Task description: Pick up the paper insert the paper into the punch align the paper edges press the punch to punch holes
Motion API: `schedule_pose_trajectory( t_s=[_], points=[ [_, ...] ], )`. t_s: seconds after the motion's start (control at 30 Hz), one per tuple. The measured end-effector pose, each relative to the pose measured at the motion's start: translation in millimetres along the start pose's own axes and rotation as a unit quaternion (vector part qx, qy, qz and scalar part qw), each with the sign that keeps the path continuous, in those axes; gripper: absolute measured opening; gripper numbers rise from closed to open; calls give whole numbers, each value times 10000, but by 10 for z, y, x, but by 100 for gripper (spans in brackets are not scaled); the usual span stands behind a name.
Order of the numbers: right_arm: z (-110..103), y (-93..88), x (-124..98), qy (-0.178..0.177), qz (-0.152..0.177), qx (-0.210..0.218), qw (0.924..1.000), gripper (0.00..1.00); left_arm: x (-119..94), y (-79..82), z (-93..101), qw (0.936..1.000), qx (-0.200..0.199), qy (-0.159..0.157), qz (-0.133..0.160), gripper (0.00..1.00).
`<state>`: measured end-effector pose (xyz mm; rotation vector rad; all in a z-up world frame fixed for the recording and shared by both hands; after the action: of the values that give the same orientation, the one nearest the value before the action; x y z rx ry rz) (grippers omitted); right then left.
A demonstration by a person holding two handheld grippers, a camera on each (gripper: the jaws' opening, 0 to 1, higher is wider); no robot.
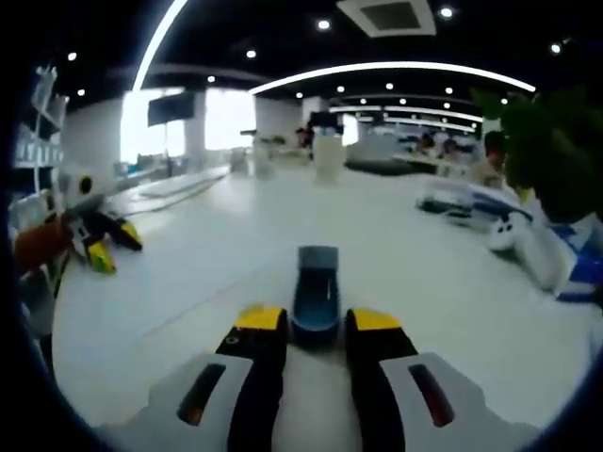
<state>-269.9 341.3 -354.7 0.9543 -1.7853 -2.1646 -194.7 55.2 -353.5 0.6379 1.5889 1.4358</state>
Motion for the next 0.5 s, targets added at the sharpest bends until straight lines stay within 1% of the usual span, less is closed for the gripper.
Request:
schedule_pose_trajectory(
  t_s=[0.07,0.17,0.27,0.33,0.4,0.43,0.47,0.5],
  points=[
    [7,-1,-6,-42,4,-12,10000,33,-1,7,13,10000,-25,-46,19,36],
    [23,-7,-7,-78,9,6,10000,36,0,20,35,9999,-94,-111,59,42],
    [21,-6,-6,-91,17,1,10000,36,0,16,31,9999,-61,-89,49,43],
    [12,2,-9,-121,32,-119,9999,39,-1,19,39,9999,-31,-108,66,45],
    [-5,8,-20,-141,41,-164,9998,44,1,27,39,9999,-35,-109,101,51],
    [5,9,-25,-204,41,-146,9997,48,1,29,29,9999,-44,-79,104,55],
    [26,0,-29,-289,0,-132,9995,51,4,34,10,9999,-71,-40,115,60],
    [35,2,-29,-299,20,-111,9995,52,7,41,-2,9998,-117,4,145,63]
  ],
)
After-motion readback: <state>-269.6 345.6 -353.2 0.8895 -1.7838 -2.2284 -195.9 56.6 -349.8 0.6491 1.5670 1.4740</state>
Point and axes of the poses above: the point that each gripper's makers call its tool centre point, and the gripper's own axes: x roughly forward along the fingers, z roughly to its right, y roughly out of its top, the point moved 6 cm from there along -x, roughly backward along the fingers, and after that the axes turned 4 degrees about -x, right-handed, at the moved point
